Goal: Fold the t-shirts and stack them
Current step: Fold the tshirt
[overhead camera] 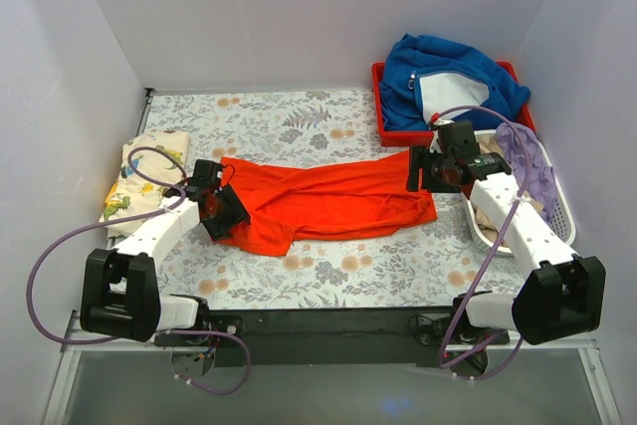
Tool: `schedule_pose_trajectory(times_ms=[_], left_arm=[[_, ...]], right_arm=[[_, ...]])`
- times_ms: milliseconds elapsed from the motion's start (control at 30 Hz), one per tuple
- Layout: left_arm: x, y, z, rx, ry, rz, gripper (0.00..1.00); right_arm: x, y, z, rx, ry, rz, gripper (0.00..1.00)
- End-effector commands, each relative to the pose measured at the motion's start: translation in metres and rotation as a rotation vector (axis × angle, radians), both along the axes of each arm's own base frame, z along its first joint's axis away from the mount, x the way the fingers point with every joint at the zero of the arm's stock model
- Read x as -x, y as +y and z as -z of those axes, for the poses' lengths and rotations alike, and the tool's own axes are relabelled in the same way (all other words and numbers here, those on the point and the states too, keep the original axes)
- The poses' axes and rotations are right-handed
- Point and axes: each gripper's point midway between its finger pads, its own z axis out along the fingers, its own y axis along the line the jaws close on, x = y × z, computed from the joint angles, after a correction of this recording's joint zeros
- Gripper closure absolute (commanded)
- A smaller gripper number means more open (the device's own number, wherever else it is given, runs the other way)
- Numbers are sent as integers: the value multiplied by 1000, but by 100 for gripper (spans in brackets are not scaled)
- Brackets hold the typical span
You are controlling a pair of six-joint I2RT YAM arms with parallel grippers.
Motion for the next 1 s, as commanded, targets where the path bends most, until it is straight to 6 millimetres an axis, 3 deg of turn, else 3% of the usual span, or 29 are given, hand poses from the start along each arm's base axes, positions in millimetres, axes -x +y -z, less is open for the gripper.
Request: schedule_pose_trajectory(times_ms=[0, 233, 367, 400, 500, 600, 633, 700, 733, 867, 967], left_arm=[[-6, 0, 2, -22, -40, -10, 46], [-10, -14, 8, 12, -44, 11, 49], [-12, -22, 12, 11, -39, 32, 82], [-12, -26, 13, 12, -39, 44, 99], [-13, -32, 12, 24, -35, 67, 100], [-26, -40, -10, 56, -81, 94, 100], [-41, -44, -29, 63, -131, 99, 100], [-50, -45, -47, 59, -155, 102, 100], [-67, -48, -70, 60, -212, 110, 100], [-94, -46, -99, 20, -275, 95, 100], [-114, -36, -92, -28, -271, 64, 100]], right_arm=[[1, 3, -3, -22, -23, -5, 22], [4, 4, 7, -28, 7, -10, 22], [6, 3, 11, -25, 15, -7, 22], [7, 4, 12, -25, 19, -10, 23], [9, 3, 13, -25, 18, -9, 22], [12, 2, 13, -26, 16, -8, 22], [12, 2, 14, -25, 18, -11, 22], [14, 1, 18, -22, 29, -9, 22], [15, 2, 18, -21, 29, -12, 22], [16, 1, 22, -15, 40, -15, 22], [15, 1, 20, -15, 35, -18, 22]])
